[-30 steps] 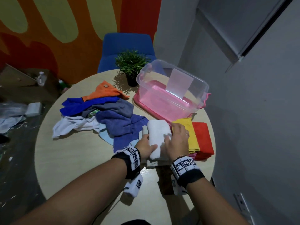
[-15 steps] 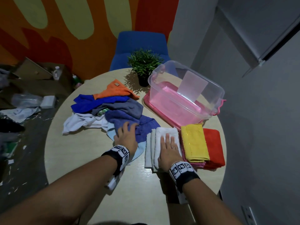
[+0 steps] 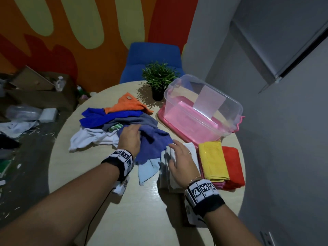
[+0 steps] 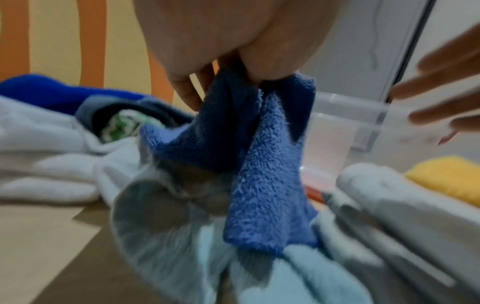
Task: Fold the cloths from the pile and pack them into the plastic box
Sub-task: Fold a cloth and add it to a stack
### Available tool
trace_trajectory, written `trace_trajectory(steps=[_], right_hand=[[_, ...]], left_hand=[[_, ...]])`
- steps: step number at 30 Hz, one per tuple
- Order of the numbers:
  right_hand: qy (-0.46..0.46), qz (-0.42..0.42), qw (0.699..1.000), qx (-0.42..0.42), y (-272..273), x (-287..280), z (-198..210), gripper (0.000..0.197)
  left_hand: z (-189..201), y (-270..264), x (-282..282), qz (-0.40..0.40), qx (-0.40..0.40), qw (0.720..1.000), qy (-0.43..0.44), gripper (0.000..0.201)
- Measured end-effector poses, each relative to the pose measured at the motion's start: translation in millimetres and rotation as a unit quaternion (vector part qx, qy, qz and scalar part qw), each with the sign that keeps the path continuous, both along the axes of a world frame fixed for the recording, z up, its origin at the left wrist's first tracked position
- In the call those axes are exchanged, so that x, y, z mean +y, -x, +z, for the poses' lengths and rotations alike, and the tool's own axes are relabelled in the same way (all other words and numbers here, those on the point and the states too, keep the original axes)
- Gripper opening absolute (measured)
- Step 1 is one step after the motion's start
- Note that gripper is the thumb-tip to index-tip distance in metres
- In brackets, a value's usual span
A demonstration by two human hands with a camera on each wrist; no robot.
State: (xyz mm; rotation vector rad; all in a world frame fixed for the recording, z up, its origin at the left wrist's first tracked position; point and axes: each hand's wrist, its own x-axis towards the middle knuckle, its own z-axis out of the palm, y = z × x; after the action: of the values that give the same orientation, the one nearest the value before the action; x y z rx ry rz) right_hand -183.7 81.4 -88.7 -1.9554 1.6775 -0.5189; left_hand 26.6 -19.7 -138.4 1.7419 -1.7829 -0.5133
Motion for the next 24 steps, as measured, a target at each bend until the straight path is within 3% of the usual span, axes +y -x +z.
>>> trace_trajectory(steps=[3,7,11,13,15,18,22,24], right_hand=[[0.016,-0.007,0.999,-0.038,-14,-12,19,0.056],[0.042,0.007,0.994,-0.097,-42,-26,45,0.060],[0.093,-0.003,0.989,-0.117,-68,-33,70,0.039],[0.131,-0.008,0.984,-0.121,-71,-32,82,0.037],[0.155,0.017,0.980,-0.125,-72,-29,92,0.041],[0.152,0.027,0.981,-0.115,-73,-29,103,0.034],[0.170,0.002,0.980,-0.102,-71,-32,114,0.009],[0.162,0.007,0.984,-0.079,-66,-34,119,0.014]], left_hand=[[40,-1,12,-0.003,0.072,0.995,0.075,0.026],[90,-4,31,-0.072,0.169,0.977,0.108,0.020],[130,-9,50,-0.066,0.207,0.971,0.096,0.006],[143,-22,51,-0.095,0.247,0.963,0.045,0.021],[154,-36,52,-0.209,0.290,0.933,-0.037,0.045],[164,-51,54,-0.310,0.235,0.915,-0.112,0.059],[169,-66,50,-0.269,0.161,0.945,-0.097,0.020],[172,-73,48,-0.246,0.108,0.961,-0.071,0.015]])
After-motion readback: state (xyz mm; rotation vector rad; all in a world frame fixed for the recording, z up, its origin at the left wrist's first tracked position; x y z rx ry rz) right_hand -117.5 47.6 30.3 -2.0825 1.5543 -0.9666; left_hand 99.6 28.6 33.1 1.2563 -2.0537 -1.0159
